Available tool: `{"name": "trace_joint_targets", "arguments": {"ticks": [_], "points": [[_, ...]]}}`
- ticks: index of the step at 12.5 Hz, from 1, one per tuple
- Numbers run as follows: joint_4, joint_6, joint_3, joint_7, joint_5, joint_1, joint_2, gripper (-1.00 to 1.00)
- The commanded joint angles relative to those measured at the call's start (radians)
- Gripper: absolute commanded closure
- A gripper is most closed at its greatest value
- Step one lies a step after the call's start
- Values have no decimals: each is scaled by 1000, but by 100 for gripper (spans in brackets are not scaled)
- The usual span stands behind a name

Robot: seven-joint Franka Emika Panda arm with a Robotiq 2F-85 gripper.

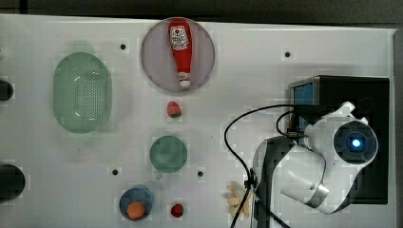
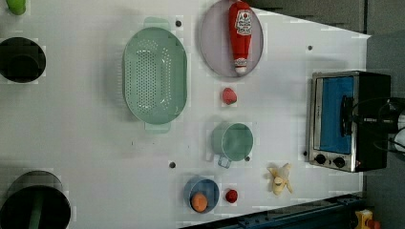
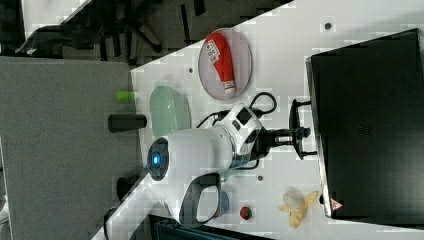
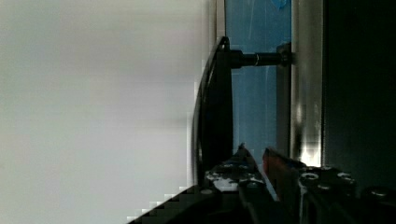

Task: Flap open oven.

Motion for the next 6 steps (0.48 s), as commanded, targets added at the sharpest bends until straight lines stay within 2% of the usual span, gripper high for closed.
{"name": "trace_joint_targets", "arguments": {"ticks": [1,3,6], "points": [[-9,-2,37,128,-146,28,9,65],[-20,-11,68,280,-264,48,9,65],[-36,-47,128,454,-390,75,22,65]]}}
